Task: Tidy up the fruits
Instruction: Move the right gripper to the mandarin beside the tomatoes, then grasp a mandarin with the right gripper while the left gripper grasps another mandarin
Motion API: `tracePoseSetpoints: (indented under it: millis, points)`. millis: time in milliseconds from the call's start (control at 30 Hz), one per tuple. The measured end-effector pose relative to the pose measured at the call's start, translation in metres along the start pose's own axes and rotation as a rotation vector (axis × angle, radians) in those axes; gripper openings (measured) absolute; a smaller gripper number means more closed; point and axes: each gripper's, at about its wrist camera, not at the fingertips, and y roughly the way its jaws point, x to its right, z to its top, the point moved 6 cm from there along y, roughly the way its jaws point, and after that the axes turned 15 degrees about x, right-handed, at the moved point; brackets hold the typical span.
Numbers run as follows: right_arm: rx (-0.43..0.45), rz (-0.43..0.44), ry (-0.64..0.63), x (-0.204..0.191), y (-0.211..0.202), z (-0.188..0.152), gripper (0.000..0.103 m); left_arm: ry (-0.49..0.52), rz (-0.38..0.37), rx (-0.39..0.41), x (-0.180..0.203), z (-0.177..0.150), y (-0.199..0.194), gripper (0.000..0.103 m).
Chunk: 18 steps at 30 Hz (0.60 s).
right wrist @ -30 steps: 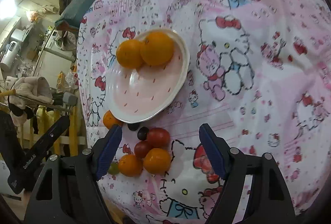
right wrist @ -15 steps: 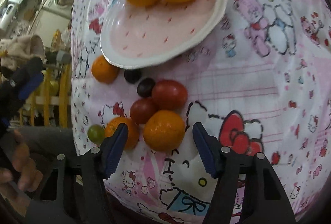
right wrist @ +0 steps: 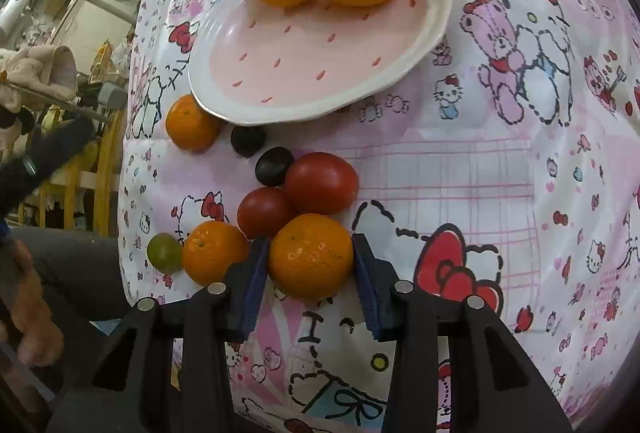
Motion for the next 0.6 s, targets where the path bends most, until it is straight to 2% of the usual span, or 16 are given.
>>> tracePoseSetpoints:
  millis: [367,500,600]
  points:
    - [0.053,0.011,0.07,0.014,-0.017,0.011,0.043,0.135,-0.057,-0.102,0.033,-0.029,0.01,0.087]
    - [0.083,0.001,0.098,0.022,-0.026,0.016,0.043,0.18,-0.018,-0.08,0.037,-0.028,0.01,0.087]
    - [0.111,-0.011,0.139,0.033,-0.033,0.018,0.043,0.182,-0.044,-0.13,0.043,-0.034,0.016,0.087]
